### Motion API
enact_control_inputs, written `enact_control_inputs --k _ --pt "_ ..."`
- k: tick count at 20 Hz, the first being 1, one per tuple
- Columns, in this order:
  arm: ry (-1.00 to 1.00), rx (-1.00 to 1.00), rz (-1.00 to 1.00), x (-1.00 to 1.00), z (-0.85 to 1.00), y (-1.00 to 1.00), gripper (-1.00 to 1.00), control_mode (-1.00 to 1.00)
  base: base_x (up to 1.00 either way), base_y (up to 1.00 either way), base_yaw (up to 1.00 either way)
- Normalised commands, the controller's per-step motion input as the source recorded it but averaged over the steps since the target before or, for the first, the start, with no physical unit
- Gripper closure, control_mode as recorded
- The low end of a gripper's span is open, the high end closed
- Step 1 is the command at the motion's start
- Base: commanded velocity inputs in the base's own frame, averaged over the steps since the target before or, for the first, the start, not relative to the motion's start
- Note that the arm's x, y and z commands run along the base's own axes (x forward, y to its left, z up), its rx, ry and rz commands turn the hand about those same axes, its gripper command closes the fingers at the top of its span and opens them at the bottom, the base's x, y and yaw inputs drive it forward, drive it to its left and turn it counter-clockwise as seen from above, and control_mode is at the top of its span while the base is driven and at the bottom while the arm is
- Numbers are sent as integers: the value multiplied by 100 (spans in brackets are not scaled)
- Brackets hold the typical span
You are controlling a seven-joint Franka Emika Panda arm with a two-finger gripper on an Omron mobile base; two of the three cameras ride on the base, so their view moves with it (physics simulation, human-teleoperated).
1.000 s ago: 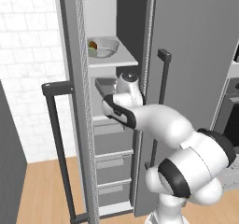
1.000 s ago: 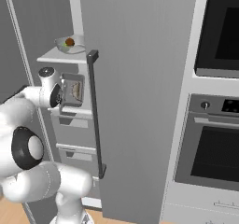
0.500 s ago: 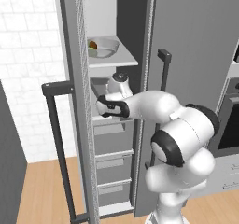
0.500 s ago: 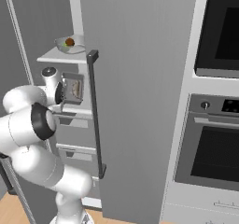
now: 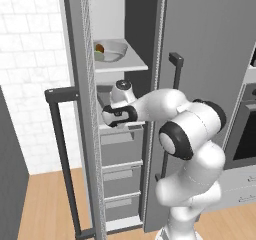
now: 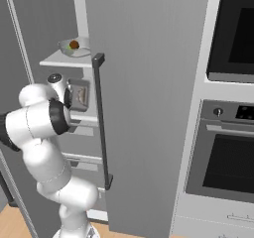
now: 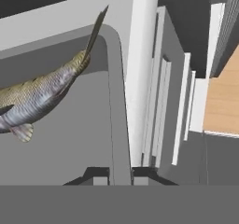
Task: Take the meat container that has the fish and place it on the second highest rack of the freezer. Then take the vegetable container that has the mushroom and lemon wedge and place it on the highest rack of the freezer.
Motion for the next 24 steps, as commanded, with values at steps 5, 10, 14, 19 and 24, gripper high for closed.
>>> enact_control_inputs --k 5,10,14,19,24 --pt "0 0 -2 59 0 0 100 -100 0 0 0" --pt "0 -1 -2 68 0 13 -100 -100 0 0 0" --pt "-4 -2 -5 50 0 16 -100 -100 0 0 0" --pt "-10 -3 -4 1 -10 16 -100 -100 0 0 0" --pt "0 5 9 -71 0 -5 -100 -100 0 0 0"
